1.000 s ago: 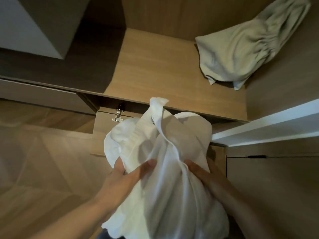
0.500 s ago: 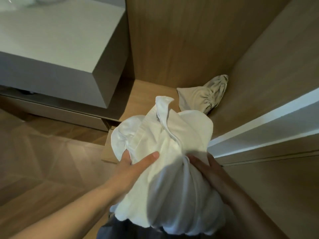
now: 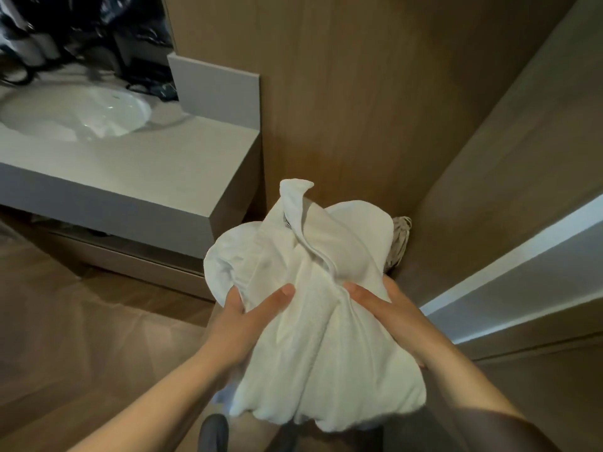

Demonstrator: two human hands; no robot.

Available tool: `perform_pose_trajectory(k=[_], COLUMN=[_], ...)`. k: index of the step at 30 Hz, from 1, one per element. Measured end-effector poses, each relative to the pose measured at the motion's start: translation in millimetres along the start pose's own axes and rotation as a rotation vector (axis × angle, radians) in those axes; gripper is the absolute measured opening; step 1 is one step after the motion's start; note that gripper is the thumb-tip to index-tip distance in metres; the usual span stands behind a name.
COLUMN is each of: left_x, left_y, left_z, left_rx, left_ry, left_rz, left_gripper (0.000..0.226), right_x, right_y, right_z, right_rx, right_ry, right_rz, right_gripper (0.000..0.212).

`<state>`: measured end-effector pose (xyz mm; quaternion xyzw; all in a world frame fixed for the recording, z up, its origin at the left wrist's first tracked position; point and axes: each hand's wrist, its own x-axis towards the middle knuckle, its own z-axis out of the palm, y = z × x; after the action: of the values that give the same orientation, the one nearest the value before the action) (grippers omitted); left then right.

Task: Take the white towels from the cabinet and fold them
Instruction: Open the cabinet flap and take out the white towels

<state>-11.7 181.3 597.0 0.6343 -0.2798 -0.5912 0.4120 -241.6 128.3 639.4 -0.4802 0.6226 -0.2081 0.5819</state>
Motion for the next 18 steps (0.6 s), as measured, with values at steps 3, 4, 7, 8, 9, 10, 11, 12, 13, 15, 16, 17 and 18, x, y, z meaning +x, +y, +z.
perform_pose_trajectory(k=[3,4,7,8,9,10,11,12,13,15,16,17,18], left_x=[0.1,0.6,1.9,1.9,2.7,3.4,4.5,5.6,5.8,5.9,5.2,4.2,4.1], left_y=[9.6,12.4,22.1,26.7,31.6,36.8,42.6,48.3,54.6,67.0,73.8,81.6,89.4], left_z=[-9.9,-15.4,-38.3,-48.6,-60.2,-72.9,-86.9,-101.2,-115.6,-144.3,-158.3,-171.9,-185.5], left_rx=[-0.021,-0.035,-0.083,-0.098,-0.103,-0.109,-0.118,-0.13,-0.146,-0.17,-0.176,-0.176,-0.171], left_ry=[0.026,0.043,0.079,0.085,0.089,0.09,0.084,0.079,0.078,0.072,0.063,0.053,0.045], left_rz=[0.016,0.013,0.027,0.034,0.041,0.05,0.064,0.076,0.087,0.107,0.121,0.137,0.153], left_gripper=[0.097,0.1,0.105,0.104,0.104,0.103,0.103,0.101,0.1,0.099,0.097,0.096,0.096], right_x=[2.9,5.3,14.3,17.4,19.8,21.9,23.5,25.1,25.2,22.3,19.8,18.1,17.9], right_y=[-20.4,-27.0,-47.3,-54.9,-63.2,-73.1,-83.5,-93.5,-104.2,-127.8,-140.3,-152.3,-163.1], right_z=[8.7,12.7,28.9,36.8,45.8,56.5,68.1,80.3,92.7,120.3,134.1,146.6,159.0], right_rx=[0.004,0.002,-0.023,-0.041,-0.056,-0.066,-0.065,-0.066,-0.075,-0.084,-0.104,-0.123,-0.135], right_ry=[-0.026,-0.044,-0.066,-0.085,-0.097,-0.105,-0.117,-0.127,-0.122,-0.095,-0.08,-0.07,-0.068], right_rz=[-0.047,-0.062,-0.105,-0.126,-0.146,-0.16,-0.178,-0.206,-0.231,-0.282,-0.301,-0.318,-0.338], right_gripper=[0.097,0.092,0.082,0.083,0.085,0.087,0.081,0.065,0.042,0.023,0.024,0.024,0.024])
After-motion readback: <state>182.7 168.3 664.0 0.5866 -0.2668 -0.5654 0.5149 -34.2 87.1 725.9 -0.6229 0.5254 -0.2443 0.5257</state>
